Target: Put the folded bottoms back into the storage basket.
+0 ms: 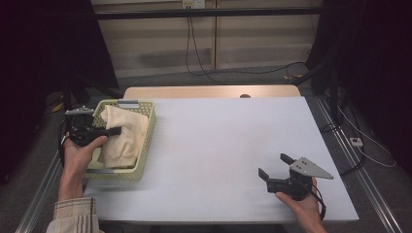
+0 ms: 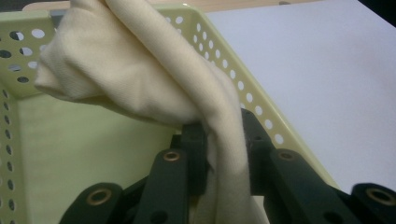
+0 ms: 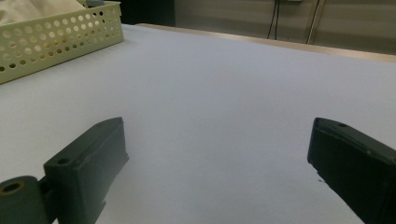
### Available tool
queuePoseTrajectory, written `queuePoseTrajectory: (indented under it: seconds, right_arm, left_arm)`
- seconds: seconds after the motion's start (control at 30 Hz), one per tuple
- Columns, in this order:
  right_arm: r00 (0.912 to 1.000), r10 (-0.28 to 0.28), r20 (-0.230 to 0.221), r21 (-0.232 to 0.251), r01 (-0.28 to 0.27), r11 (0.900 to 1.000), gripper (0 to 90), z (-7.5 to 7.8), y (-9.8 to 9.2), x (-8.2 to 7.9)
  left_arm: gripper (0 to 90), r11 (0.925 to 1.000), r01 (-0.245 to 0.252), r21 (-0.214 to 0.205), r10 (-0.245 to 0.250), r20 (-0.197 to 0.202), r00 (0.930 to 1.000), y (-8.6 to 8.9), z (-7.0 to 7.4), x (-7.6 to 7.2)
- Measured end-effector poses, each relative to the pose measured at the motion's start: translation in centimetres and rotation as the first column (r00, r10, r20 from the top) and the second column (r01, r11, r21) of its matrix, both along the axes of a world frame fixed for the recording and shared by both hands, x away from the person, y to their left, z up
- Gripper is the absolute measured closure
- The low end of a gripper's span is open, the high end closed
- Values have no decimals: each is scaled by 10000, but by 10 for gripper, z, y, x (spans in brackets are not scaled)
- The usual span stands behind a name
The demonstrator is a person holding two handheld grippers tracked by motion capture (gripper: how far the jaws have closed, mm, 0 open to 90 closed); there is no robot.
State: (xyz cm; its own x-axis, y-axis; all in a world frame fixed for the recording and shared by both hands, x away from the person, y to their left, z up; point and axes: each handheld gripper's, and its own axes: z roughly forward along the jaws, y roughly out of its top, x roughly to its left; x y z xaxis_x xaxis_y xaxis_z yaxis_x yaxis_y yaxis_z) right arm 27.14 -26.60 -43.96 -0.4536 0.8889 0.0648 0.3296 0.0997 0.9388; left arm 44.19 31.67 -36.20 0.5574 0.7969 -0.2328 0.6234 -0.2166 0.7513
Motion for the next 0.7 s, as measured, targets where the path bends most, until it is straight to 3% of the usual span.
queuePoseTrajectory:
  seconds: [0.27,0.43,0.6,0.7]
  right_arm:
    - [10000,1,7,41,-1,10000,44,1,0,-1]
    - [10000,13,14,36,-13,10000,44,1,0,-1]
    - [10000,-3,16,30,3,10000,44,1,0,-1]
    - [10000,10,47,19,-11,10000,46,1,0,-1]
  left_arm:
    - [760,9999,-112,-39,112,50,9999,0,-3,3]
    - [758,9990,-369,238,367,94,9993,-2,-5,5]
    - [756,9930,-991,643,976,263,9949,-5,-7,7]
    - [755,9919,-1008,776,995,217,9948,-6,-9,9]
